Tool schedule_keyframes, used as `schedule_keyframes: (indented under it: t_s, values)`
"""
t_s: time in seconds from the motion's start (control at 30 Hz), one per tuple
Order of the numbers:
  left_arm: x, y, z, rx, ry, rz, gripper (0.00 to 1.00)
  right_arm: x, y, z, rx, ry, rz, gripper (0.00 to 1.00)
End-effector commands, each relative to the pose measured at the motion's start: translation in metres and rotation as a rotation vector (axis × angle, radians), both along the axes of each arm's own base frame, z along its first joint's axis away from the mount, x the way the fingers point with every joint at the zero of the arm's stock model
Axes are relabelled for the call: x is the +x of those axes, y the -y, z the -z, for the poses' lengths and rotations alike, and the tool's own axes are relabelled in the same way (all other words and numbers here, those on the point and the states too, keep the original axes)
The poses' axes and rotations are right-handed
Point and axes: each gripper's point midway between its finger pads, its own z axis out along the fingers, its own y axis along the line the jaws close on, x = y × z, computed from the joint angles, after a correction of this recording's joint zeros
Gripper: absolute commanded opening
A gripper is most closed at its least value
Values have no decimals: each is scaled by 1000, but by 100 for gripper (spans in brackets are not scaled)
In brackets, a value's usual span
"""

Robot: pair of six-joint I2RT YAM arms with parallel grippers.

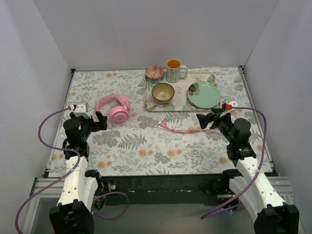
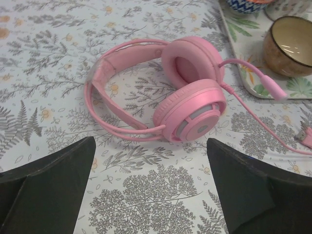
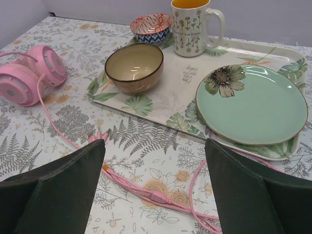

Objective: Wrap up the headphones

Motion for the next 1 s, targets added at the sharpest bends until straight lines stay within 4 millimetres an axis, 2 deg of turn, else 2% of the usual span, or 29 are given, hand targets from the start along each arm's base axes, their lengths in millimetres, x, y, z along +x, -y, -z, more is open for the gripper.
schedule_keyframes:
  t_s: [0.0,0.03,0.07,0.1,0.13,0.17,0.2,0.23,0.27,0.3,0.33,0.37,0.4,0.43,0.47,0.5,0.53,0.57,0.6,0.63,0.67,0.7,0.77,0.87,0.97]
  values:
    - [12,-27,-18,-30,8,-175,98,-2,-5,-27,39,89,-32,99]
    - [14,-31,-20,-6,2,-182,98,-7,-12,-33,52,105,-74,99]
    - [15,-37,-8,27,-65,-198,98,-10,-16,-37,65,119,-104,98]
    - [21,-45,-11,60,-70,-222,98,-14,-21,-44,85,137,-133,99]
    - [31,-51,-33,81,-51,-235,98,-23,-31,-52,132,159,-200,99]
    - [43,-54,-16,88,-144,-223,98,-27,-34,-58,158,177,-226,99]
    - [42,-46,-1,78,-250,-165,98,-32,-38,-60,189,183,-258,99]
    - [58,-47,-29,97,-230,-134,98,-42,-44,-67,223,228,-309,99]
    - [64,-43,-21,84,-285,-97,98,-46,-46,-67,237,243,-327,99]
    - [68,-37,2,48,-392,-57,98,-49,-47,-69,245,264,-342,98]
    - [74,-36,6,40,-418,-43,98,-52,-48,-70,248,279,-356,99]
    - [85,-38,-2,35,-408,-39,98,-52,-49,-68,248,282,-363,98]
    - [93,-39,12,25,-450,-36,98,-50,-49,-67,240,276,-358,99]
    - [99,-43,16,33,-462,-48,98,-46,-49,-64,228,259,-354,99]
    - [110,-49,9,53,-442,-56,98,-41,-48,-59,201,228,-341,98]
    - [116,-52,14,62,-457,-58,98,-37,-48,-56,182,210,-331,99]
    - [122,-56,31,73,-501,-64,98,-33,-48,-52,169,184,-325,99]
    - [128,-60,38,84,-521,-69,98,-30,-48,-53,155,173,-322,99]
    - [135,-64,37,106,-525,-64,96,-27,-47,-45,133,143,-314,99]
    - [138,-66,58,107,-579,-61,95,-26,-47,-40,124,126,-312,99]
    - [138,-68,65,113,-606,-58,94,-25,-47,-38,120,118,-310,99]
    - [144,-69,66,129,-608,-45,92,-24,-46,-33,107,107,-304,99]
    - [145,-64,84,109,-653,-5,89,-20,-42,-29,96,99,-276,99]
    - [146,-60,101,87,-696,29,87,-17,-37,-22,75,84,-244,99]
    - [152,-69,114,102,-721,-14,79,-16,-36,-22,67,85,-237,98]
